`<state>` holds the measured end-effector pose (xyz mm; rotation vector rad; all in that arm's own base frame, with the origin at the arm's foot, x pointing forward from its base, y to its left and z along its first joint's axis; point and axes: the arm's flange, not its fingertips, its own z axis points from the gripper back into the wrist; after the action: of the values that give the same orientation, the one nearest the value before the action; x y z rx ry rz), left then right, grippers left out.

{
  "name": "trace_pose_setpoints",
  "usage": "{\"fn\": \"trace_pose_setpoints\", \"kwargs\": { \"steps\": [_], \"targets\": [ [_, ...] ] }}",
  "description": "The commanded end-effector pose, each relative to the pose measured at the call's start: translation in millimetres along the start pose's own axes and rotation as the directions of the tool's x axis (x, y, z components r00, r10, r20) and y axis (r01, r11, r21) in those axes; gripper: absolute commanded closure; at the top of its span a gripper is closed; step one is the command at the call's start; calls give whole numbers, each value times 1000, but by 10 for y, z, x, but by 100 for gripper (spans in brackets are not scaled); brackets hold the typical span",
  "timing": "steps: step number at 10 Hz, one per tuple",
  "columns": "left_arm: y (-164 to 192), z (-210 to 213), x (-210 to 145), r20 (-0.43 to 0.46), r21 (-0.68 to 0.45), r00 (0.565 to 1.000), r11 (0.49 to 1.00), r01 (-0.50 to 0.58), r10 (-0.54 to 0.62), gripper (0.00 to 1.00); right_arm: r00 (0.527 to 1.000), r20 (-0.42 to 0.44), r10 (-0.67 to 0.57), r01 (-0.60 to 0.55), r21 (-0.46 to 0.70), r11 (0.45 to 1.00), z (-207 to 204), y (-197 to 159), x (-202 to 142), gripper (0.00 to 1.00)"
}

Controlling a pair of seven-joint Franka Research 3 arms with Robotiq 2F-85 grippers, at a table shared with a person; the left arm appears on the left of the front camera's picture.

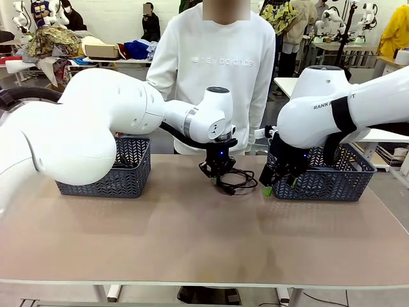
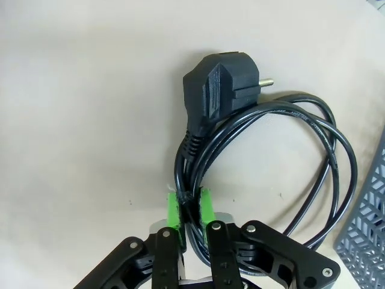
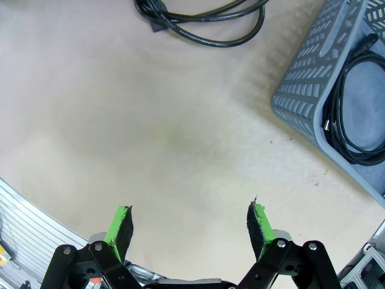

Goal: Organize the cables according to human instructions.
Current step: Pick up a bundle of cables and place it in the basket indicated by the human.

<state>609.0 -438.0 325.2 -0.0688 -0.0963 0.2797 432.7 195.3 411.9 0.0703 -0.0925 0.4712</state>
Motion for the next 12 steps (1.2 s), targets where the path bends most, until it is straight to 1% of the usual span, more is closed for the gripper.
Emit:
{"fn": "trace_pose_setpoints", "kwargs": {
  "steps": [1, 2, 4, 5, 7, 8, 10, 12],
  "targets": [
    [-4, 75, -16, 46, 9, 999, 1000, -23, 22, 100, 1000, 5, 0, 0, 0, 1000, 21, 1, 4, 0],
    [10, 111, -28, 54, 12, 998, 1000, -27, 27, 100, 1000, 5, 0, 0, 0, 1000, 21, 1, 4, 0],
    [62, 206, -19, 79, 9, 993, 996, -90, 89, 100, 1000, 5, 0, 0, 0, 1000, 21, 1, 4, 0],
    [108, 304, 1, 82, 4, 992, 995, -102, 101, 100, 1000, 5, 0, 0, 0, 1000, 21, 1, 4, 0],
    [290, 597, 79, 74, -48, 994, 996, -81, 85, 100, 1000, 5, 0, 0, 0, 1000, 21, 1, 4, 0],
    [405, 766, 110, 83, -65, 996, 997, -35, 40, 100, 1000, 5, 0, 0, 0, 1000, 21, 1, 4, 0],
    [701, 1147, 229, 73, -70, 995, 995, 70, -65, 100, 1000, 5, 0, 0, 0, 1000, 21, 1, 4, 0],
    [959, 1483, 344, 75, -41, 990, 992, 120, -117, 100, 1000, 5, 0, 0, 0, 1000, 21, 1, 4, 0]
  ]
}}
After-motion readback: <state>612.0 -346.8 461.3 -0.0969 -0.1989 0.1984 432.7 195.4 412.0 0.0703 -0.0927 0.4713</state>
